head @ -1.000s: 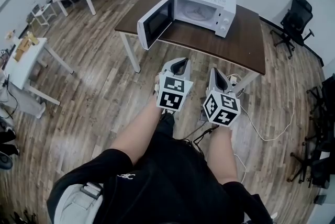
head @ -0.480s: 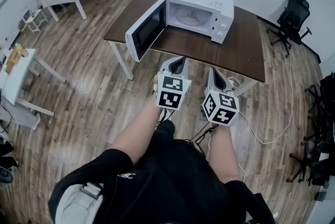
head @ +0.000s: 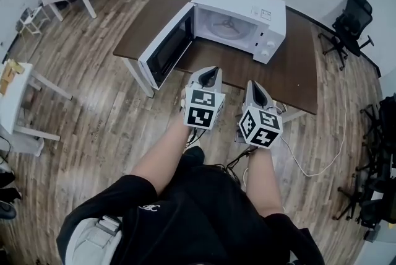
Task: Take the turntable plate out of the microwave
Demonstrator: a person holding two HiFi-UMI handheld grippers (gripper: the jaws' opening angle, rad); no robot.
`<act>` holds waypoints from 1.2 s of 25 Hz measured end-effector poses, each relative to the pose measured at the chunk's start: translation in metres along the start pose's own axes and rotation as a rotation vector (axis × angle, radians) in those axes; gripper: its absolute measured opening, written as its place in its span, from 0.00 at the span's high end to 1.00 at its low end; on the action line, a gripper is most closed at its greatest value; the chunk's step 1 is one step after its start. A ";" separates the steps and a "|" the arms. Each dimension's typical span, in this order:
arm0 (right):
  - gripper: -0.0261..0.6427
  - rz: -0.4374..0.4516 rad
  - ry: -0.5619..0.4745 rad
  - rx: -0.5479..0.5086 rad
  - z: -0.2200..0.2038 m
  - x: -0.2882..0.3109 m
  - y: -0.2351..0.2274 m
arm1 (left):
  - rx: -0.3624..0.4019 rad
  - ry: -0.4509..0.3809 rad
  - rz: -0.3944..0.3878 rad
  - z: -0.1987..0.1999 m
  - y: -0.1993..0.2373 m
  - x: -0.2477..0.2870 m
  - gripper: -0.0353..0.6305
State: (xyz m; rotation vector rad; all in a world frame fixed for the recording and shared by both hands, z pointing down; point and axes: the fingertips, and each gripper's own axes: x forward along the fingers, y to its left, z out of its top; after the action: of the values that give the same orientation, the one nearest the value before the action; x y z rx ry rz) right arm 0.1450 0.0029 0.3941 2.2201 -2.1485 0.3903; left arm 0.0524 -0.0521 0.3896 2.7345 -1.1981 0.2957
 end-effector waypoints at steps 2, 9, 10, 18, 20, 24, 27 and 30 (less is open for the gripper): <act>0.96 -0.003 0.014 0.009 0.000 0.021 -0.002 | -0.006 0.012 0.000 0.000 0.012 0.016 0.93; 0.96 -0.040 0.030 0.061 0.010 0.096 -0.012 | -0.050 0.055 -0.015 0.001 0.056 0.072 0.93; 0.96 -0.043 0.032 0.073 0.011 0.107 -0.013 | -0.056 0.061 -0.018 0.000 0.062 0.081 0.93; 0.96 -0.077 0.097 0.107 -0.006 0.188 -0.027 | -0.120 0.097 -0.044 -0.011 0.107 0.148 0.93; 0.96 -0.084 0.123 0.096 -0.015 0.198 -0.033 | -0.141 0.118 -0.058 -0.018 0.109 0.160 0.93; 0.96 -0.111 0.138 0.120 -0.028 0.218 -0.045 | -0.143 0.131 -0.089 -0.026 0.110 0.174 0.93; 0.96 -0.153 0.092 0.146 -0.029 0.234 -0.053 | -0.146 0.125 -0.102 -0.027 0.115 0.181 0.93; 0.95 -0.190 0.059 0.208 -0.034 0.253 -0.067 | -0.149 0.133 -0.104 -0.030 0.118 0.190 0.93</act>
State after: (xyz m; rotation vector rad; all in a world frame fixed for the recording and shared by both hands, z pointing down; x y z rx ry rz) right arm 0.2102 -0.2354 0.4873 2.4594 -1.9254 0.6884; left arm 0.0882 -0.2601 0.4696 2.5931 -0.9980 0.3538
